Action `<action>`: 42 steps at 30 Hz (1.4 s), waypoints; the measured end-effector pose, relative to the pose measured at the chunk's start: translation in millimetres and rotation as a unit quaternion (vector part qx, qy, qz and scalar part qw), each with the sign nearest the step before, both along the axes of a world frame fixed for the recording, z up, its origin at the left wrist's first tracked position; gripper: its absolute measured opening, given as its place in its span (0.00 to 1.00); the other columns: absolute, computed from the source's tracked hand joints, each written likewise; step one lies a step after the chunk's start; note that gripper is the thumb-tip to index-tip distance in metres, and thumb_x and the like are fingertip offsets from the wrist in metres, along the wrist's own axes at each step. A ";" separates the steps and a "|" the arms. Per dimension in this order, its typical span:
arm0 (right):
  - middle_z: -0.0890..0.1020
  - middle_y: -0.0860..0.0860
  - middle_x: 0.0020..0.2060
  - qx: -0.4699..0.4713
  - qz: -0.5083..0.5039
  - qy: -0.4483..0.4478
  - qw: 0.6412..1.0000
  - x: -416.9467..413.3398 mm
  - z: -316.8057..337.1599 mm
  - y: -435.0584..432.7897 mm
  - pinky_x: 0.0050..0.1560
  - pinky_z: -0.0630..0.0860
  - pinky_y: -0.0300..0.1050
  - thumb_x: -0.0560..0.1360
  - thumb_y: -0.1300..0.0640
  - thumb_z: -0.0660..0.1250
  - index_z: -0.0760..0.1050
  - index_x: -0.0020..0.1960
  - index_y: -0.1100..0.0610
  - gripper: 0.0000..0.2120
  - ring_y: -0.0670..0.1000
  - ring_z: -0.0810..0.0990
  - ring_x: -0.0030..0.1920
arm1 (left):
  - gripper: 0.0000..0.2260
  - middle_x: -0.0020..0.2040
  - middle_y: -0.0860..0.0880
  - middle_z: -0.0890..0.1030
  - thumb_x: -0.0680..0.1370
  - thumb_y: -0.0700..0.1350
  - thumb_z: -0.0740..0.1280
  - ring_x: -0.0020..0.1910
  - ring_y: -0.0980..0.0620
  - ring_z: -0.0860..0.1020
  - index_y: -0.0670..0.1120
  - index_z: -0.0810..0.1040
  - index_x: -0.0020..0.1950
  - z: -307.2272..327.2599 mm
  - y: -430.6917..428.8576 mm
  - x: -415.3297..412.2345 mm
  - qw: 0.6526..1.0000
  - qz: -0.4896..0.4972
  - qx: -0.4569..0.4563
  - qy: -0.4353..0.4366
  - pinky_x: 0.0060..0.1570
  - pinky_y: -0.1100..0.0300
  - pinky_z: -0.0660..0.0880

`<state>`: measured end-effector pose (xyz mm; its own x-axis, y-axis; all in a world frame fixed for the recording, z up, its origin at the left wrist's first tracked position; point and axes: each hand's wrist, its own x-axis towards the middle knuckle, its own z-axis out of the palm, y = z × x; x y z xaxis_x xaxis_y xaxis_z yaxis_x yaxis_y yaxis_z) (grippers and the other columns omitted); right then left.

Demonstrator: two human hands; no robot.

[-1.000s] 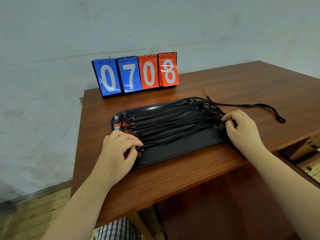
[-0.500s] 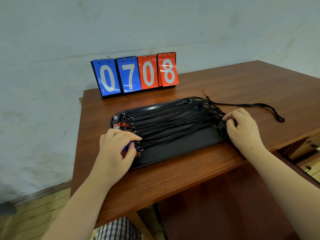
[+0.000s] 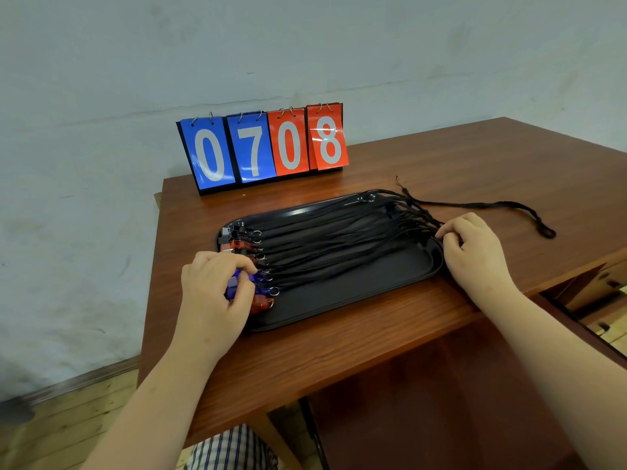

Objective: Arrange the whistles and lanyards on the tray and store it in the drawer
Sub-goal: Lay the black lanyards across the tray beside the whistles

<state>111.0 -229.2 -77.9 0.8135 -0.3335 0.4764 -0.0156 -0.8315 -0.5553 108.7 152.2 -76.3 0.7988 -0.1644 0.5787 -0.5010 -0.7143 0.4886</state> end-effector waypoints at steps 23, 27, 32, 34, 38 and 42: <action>0.75 0.49 0.46 0.005 -0.003 -0.028 1.000 0.4 -0.7 -1.8 0.49 0.70 0.45 0.77 0.66 0.58 0.78 0.43 0.57 0.12 0.51 0.74 0.50 | 0.10 0.47 0.58 0.77 0.76 0.48 0.58 0.54 0.55 0.72 0.51 0.79 0.49 8.2 -3.1 0.1 1.000 -0.001 -0.001 -0.019 0.53 0.51 0.68; 0.75 0.49 0.46 -0.012 0.015 -0.043 0.999 0.0 -0.9 -2.3 0.52 0.72 0.47 0.77 0.66 0.59 0.79 0.45 0.58 0.10 0.50 0.72 0.50 | 0.08 0.46 0.62 0.77 0.77 0.46 0.60 0.52 0.54 0.74 0.54 0.78 0.50 31.6 -24.8 5.6 0.999 -0.033 0.018 -0.008 0.53 0.43 0.73; 0.75 0.47 0.47 0.011 0.010 -0.061 0.998 3.9 0.8 -7.7 0.56 0.70 0.45 0.77 0.65 0.60 0.79 0.47 0.56 0.10 0.48 0.69 0.51 | 0.08 0.49 0.59 0.79 0.79 0.43 0.63 0.53 0.56 0.75 0.53 0.79 0.53 61.7 -94.4 26.7 0.992 -0.106 0.068 0.008 0.60 0.49 0.69; 0.75 0.46 0.49 0.027 -0.007 -0.046 0.999 8.4 6.3 -17.8 0.56 0.69 0.43 0.78 0.63 0.60 0.78 0.51 0.54 0.10 0.47 0.69 0.53 | 0.08 0.49 0.58 0.79 0.79 0.44 0.63 0.51 0.56 0.75 0.53 0.79 0.55 66.8 -128.4 40.4 0.984 -0.145 0.100 0.017 0.59 0.49 0.71; 0.76 0.49 0.55 0.013 -0.058 0.027 0.998 32.1 18.6 -60.9 0.61 0.71 0.49 0.80 0.60 0.60 0.76 0.59 0.53 0.11 0.54 0.70 0.60 | 0.09 0.50 0.55 0.79 0.79 0.43 0.63 0.50 0.54 0.76 0.52 0.79 0.57 67.0 -192.8 62.1 0.964 -0.203 0.168 0.043 0.56 0.47 0.74; 0.73 0.51 0.68 0.007 -0.061 0.119 0.991 59.3 18.6 -99.1 0.68 0.67 0.52 0.80 0.55 0.64 0.71 0.70 0.51 0.18 0.57 0.67 0.68 | 0.10 0.52 0.53 0.78 0.80 0.44 0.63 0.52 0.52 0.75 0.52 0.78 0.59 64.5 -243.6 77.1 0.946 -0.225 0.223 0.063 0.58 0.48 0.73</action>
<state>170.2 -328.3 -59.3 0.8549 -0.4423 0.2710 -0.2476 -0.8071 -0.5359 185.8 -91.5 -11.8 0.6477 -0.7103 0.2756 -0.7615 -0.5912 0.2656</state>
